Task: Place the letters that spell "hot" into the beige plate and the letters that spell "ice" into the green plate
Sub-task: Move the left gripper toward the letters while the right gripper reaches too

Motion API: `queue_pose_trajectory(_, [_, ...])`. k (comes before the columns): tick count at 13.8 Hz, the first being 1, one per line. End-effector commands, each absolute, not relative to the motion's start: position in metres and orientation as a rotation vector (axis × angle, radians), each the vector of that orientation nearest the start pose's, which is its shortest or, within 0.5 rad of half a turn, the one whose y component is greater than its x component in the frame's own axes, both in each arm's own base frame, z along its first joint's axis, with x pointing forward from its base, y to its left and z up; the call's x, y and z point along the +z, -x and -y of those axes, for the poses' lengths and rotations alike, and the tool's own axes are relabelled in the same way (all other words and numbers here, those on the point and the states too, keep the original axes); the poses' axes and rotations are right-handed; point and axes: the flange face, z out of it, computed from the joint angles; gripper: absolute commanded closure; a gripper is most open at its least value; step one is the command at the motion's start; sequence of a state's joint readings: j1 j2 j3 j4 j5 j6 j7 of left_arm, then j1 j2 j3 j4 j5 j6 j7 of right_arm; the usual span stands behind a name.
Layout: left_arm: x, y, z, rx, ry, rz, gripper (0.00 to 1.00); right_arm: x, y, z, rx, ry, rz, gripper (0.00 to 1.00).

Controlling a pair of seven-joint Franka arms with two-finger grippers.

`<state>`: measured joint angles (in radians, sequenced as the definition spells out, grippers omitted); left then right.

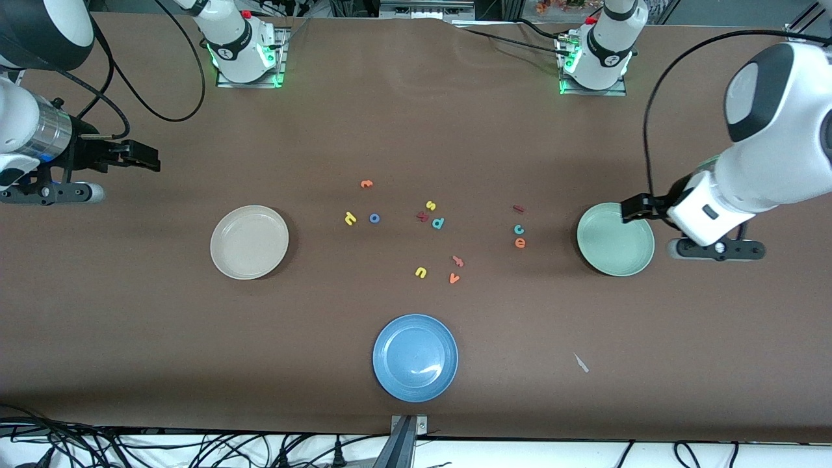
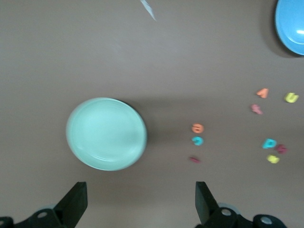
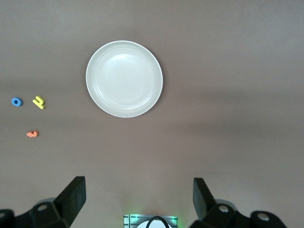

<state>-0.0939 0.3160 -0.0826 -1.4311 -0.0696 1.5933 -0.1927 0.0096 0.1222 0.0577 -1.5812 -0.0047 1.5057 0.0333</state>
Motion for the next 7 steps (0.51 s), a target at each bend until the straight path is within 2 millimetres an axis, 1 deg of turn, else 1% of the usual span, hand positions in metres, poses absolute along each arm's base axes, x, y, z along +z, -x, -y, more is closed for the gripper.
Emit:
queue_pose_trajectory(1, [0.473, -0.63, 0.131, 0.366, 3.208, 0.153, 0.0, 0.543, -0.583, -0.047, 0.282, 3.118, 0.078, 0.0])
queue_pose_trajectory(2, [0.458, -0.633, 0.136, 0.414, 3.201, 0.265, 0.01, 0.54, -0.585, -0.048, 0.284, 3.104, 0.07, 0.0])
queue_pose_trajectory(3, [0.443, -0.634, 0.147, 0.44, 3.185, 0.343, 0.01, 0.538, -0.588, -0.05, 0.27, 3.099, 0.064, 0.0])
queue_pose_trajectory(4, [0.425, -0.635, 0.167, 0.454, 3.16, 0.406, 0.01, 0.533, -0.592, -0.051, 0.261, 3.097, 0.063, 0.0])
queue_pose_trajectory(5, [0.406, -0.635, 0.177, 0.458, 3.139, 0.47, 0.01, 0.531, -0.593, -0.056, 0.254, 3.093, 0.071, 0.0])
queue_pose_trajectory(6, [0.386, -0.633, 0.188, 0.45, 3.125, 0.522, 0.01, 0.53, -0.593, -0.063, 0.254, 3.086, 0.084, 0.0])
queue_pose_trajectory(7, [0.363, -0.625, 0.203, 0.441, 3.113, 0.549, 0.01, 0.528, -0.595, -0.064, 0.245, 3.085, 0.081, 0.0])
